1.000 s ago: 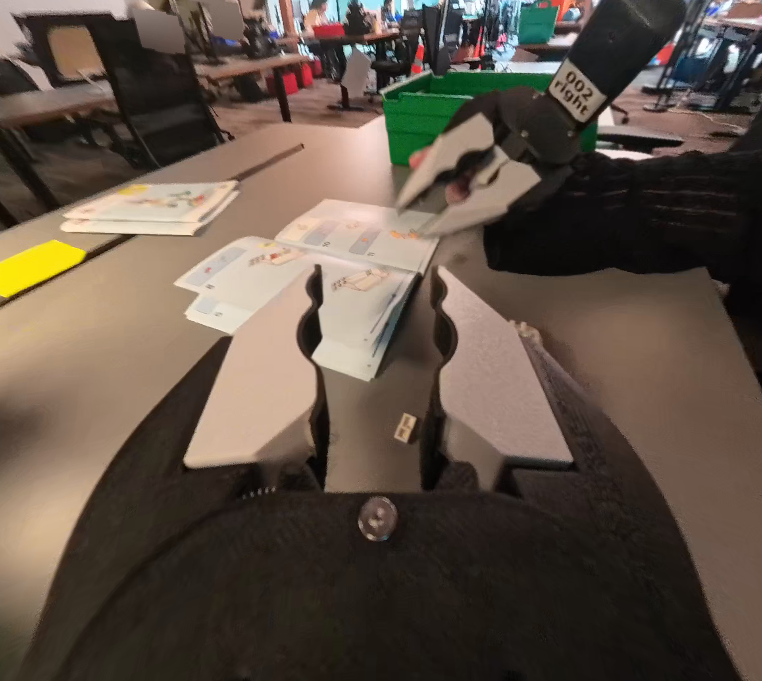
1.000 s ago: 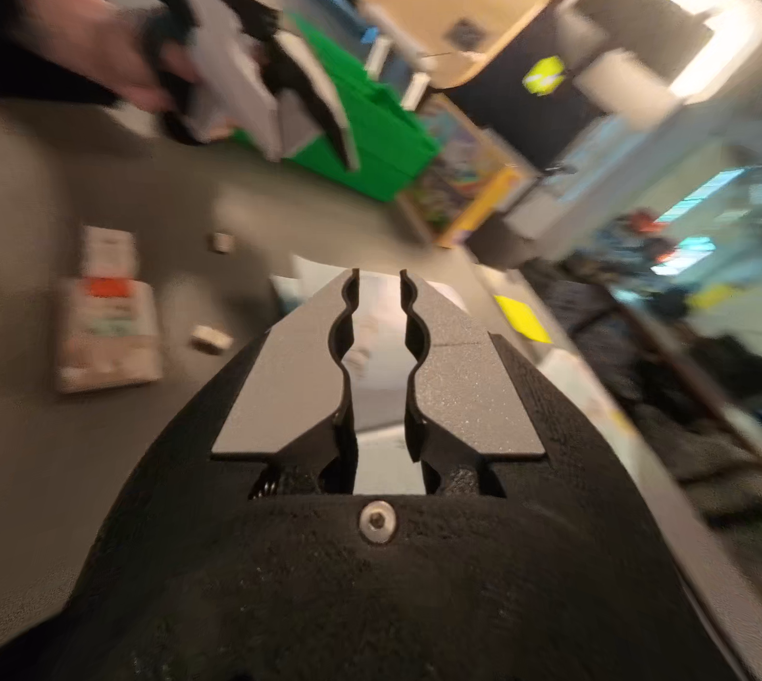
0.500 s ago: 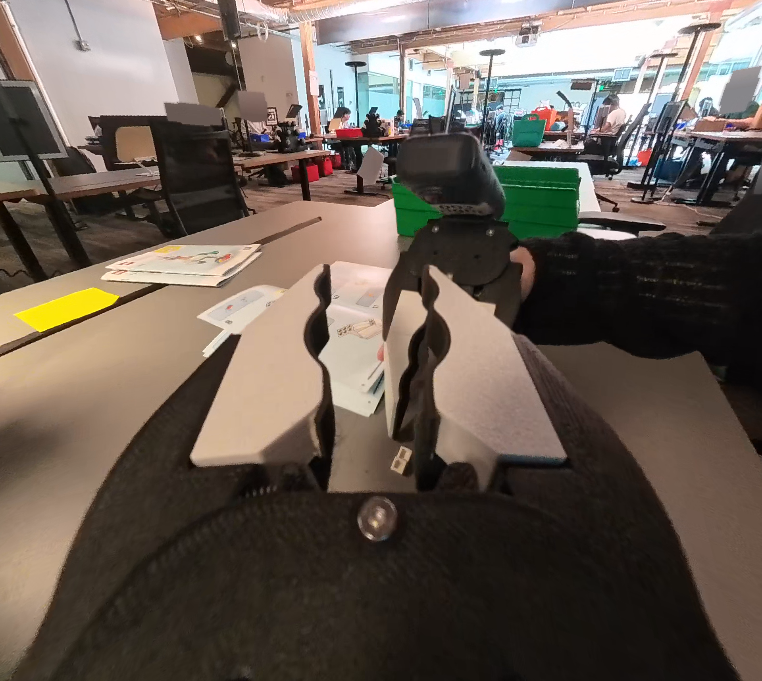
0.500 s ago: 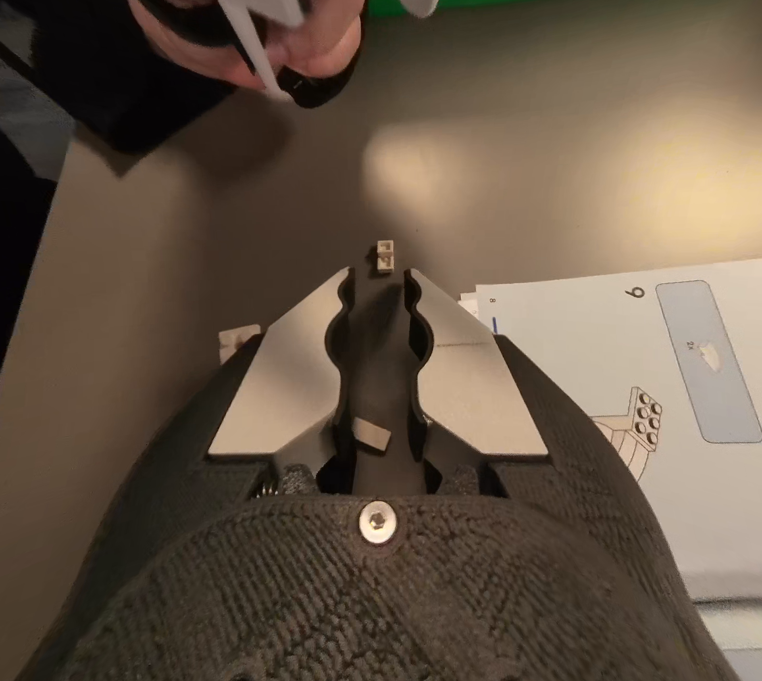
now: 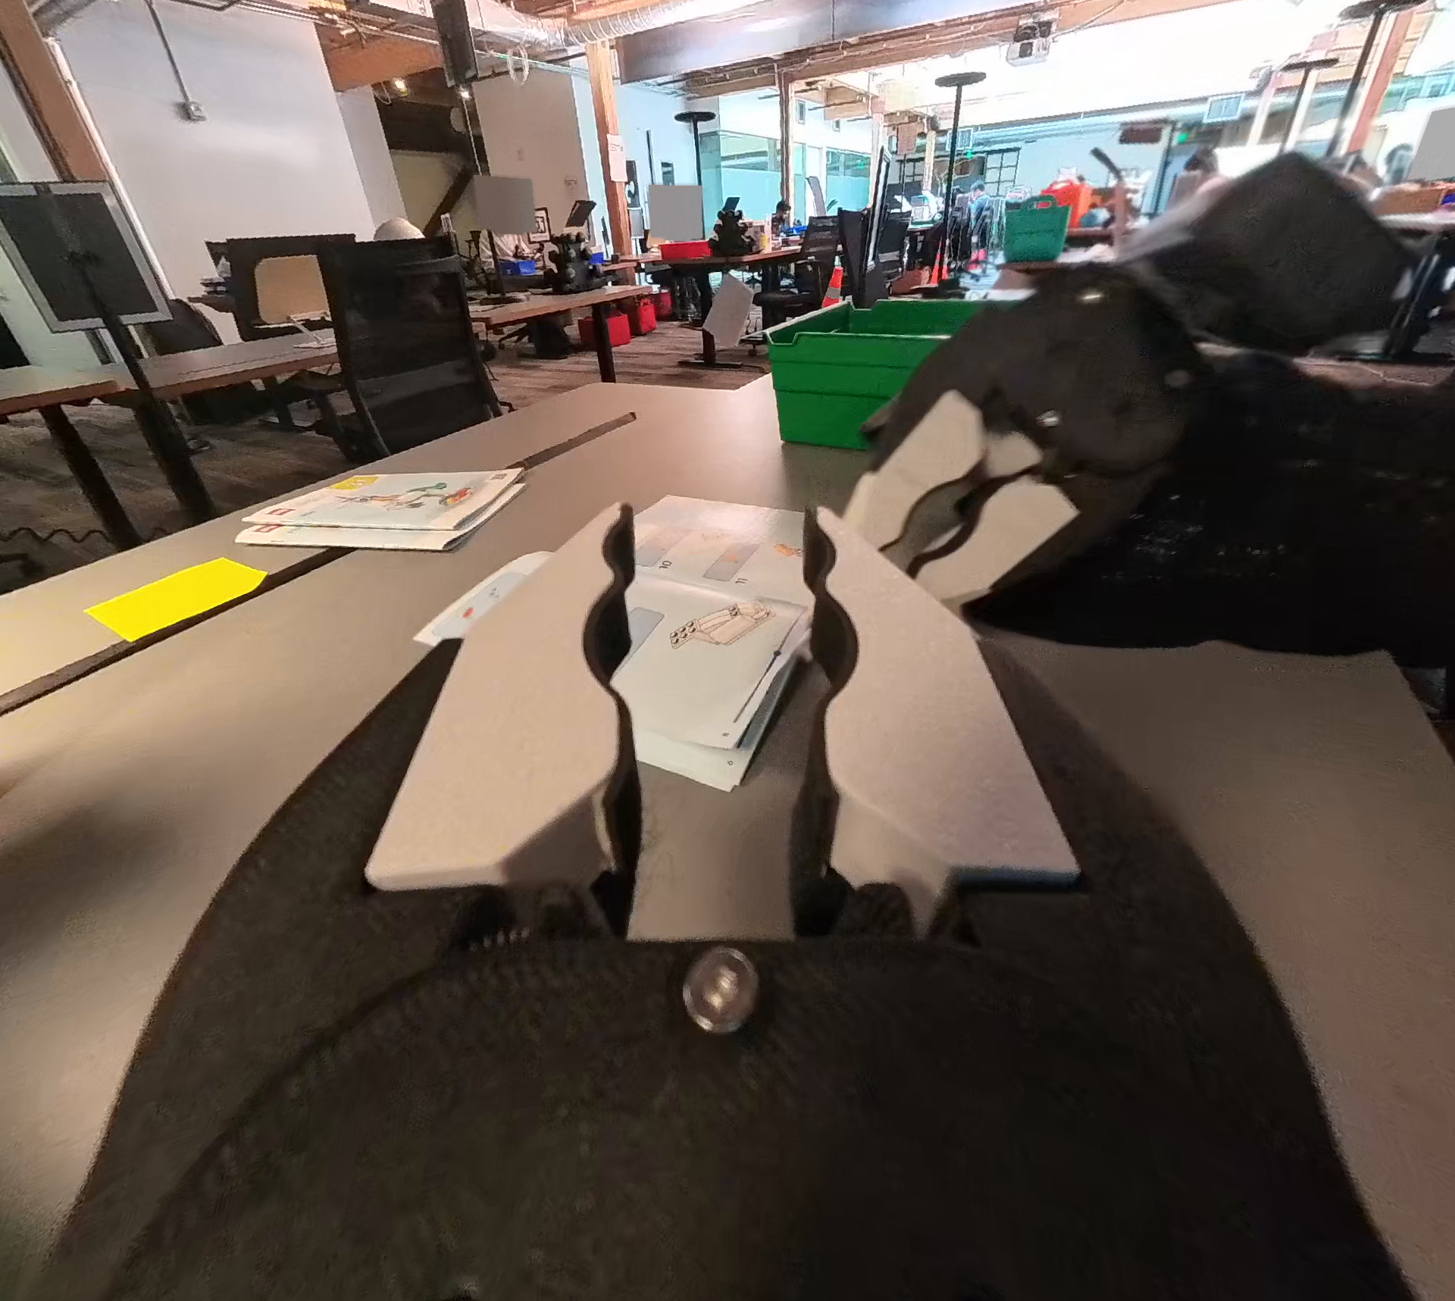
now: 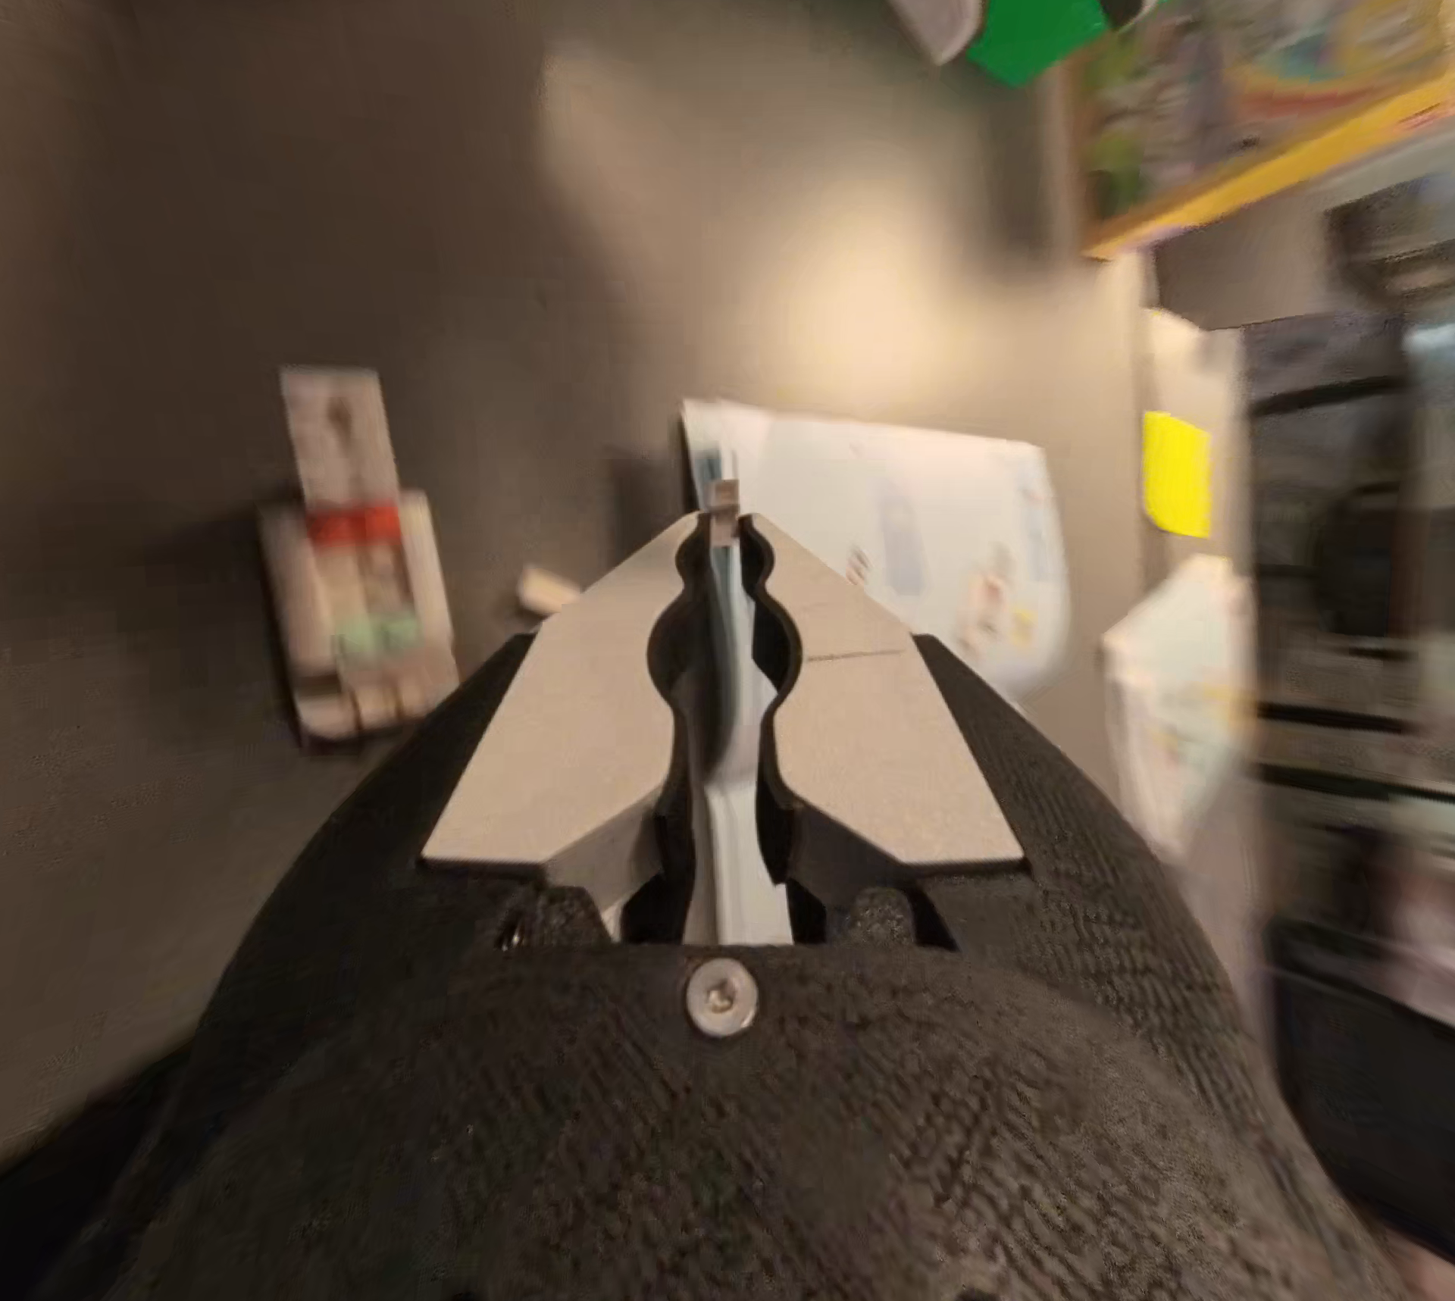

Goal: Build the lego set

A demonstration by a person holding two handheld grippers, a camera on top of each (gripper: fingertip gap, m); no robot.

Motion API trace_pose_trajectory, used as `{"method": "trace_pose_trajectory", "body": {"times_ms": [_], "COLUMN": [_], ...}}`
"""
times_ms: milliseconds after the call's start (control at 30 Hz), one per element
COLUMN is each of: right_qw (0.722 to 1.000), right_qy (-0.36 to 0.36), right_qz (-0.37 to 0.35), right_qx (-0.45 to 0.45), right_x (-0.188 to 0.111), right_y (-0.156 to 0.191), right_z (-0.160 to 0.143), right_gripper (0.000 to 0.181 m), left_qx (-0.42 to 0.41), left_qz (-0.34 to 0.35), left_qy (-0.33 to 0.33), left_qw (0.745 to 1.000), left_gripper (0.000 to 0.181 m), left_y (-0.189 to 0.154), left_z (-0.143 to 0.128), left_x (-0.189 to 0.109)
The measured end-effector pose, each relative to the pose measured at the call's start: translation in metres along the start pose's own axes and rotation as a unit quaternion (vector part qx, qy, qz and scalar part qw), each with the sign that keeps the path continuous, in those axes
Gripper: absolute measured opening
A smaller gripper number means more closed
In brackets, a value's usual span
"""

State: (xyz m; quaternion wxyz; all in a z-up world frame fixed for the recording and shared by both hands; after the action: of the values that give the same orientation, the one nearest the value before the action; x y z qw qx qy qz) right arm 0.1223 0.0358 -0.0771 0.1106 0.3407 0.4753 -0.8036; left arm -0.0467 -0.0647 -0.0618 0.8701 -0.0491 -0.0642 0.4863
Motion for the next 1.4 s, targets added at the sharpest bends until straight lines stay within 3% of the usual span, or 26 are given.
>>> {"method": "trace_pose_trajectory", "body": {"times_ms": [67, 100, 200, 400, 633, 733, 767, 867, 900, 967, 1033, 1067, 1133, 1233, 1400], "right_qw": [0.985, 0.963, 0.867, 0.749, 0.662, 0.67, 0.678, 0.73, 0.761, 0.855, 0.946, 0.971, 0.983, 0.963, 0.958], "right_qy": [0.095, 0.154, 0.265, 0.292, 0.226, 0.209, 0.207, 0.201, 0.192, 0.16, 0.089, 0.044, -0.04, -0.096, -0.101], "right_qz": [-0.038, -0.043, -0.007, 0.068, 0.139, 0.144, 0.142, 0.162, 0.164, 0.159, 0.163, 0.17, 0.179, 0.213, 0.229], "right_qx": [-0.139, -0.217, -0.421, -0.59, -0.701, -0.698, -0.691, -0.633, -0.598, -0.467, -0.266, -0.165, -0.009, 0.133, 0.141], "right_x": [-0.02, -0.027, -0.038, -0.044, -0.044, -0.045, -0.046, -0.054, -0.057, -0.06, -0.057, -0.055, -0.05, -0.034, -0.014], "right_y": [0.015, 0.023, 0.049, 0.076, 0.095, 0.094, 0.093, 0.088, 0.085, 0.073, 0.061, 0.054, 0.042, 0.034, 0.042], "right_z": [-0.009, -0.014, -0.029, -0.038, -0.021, -0.013, -0.012, -0.008, -0.006, 0.002, 0.01, 0.013, 0.015, 0.005, -0.009], "right_gripper": [0.006, 0.005, 0.005, 0.006, 0.005, 0.01, 0.024, 0.051, 0.053, 0.054, 0.055, 0.056, 0.057, 0.057, 0.045], "left_qx": [-0.003, -0.005, -0.01, -0.003, 0.005, 0.006, 0.007, 0.01, 0.011, 0.01, 0.009, 0.008, 0.007, 0.006, 0.016], "left_qz": [-0.003, -0.007, -0.017, -0.024, -0.027, -0.029, -0.03, -0.03, -0.03, -0.032, -0.034, -0.037, -0.044, -0.056, -0.067], "left_qy": [0.002, 0.003, 0.014, 0.034, 0.041, 0.045, 0.046, 0.045, 0.044, 0.043, 0.045, 0.046, 0.05, 0.059, 0.071], "left_qw": [1.0, 1.0, 1.0, 0.999, 0.999, 0.999, 0.998, 0.998, 0.999, 0.998, 0.998, 0.998, 0.998, 0.997, 0.995], "left_gripper": [0.041, 0.041, 0.041, 0.041, 0.041, 0.041, 0.041, 0.041, 0.041, 0.041, 0.041, 0.041, 0.041, 0.041, 0.042], "left_y": [-0.001, -0.002, -0.005, -0.009, -0.011, -0.012, -0.013, -0.013, -0.014, -0.014, -0.014, -0.015, -0.015, -0.017, -0.018], "left_z": [-0.001, -0.001, -0.004, -0.007, -0.007, -0.007, -0.008, -0.007, -0.007, -0.006, -0.007, -0.007, -0.008, -0.009, -0.01], "left_x": [0.001, 0.002, 0.004, 0.007, 0.008, 0.008, 0.008, 0.008, 0.008, 0.008, 0.008, 0.008, 0.008, 0.008, 0.007]}}
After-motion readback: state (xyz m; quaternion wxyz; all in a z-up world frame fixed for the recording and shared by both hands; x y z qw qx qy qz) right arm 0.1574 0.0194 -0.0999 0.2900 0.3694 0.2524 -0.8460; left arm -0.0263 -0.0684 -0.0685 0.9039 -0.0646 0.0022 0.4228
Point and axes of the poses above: each gripper's, where its closed fingertips meet, x out along the fingers, z out of its top, y = z × x across the jaws, the point moved 10 cm from there along -x, back along the fingers, and after that the axes turned 12 degrees about -x, right-handed, at the moved point
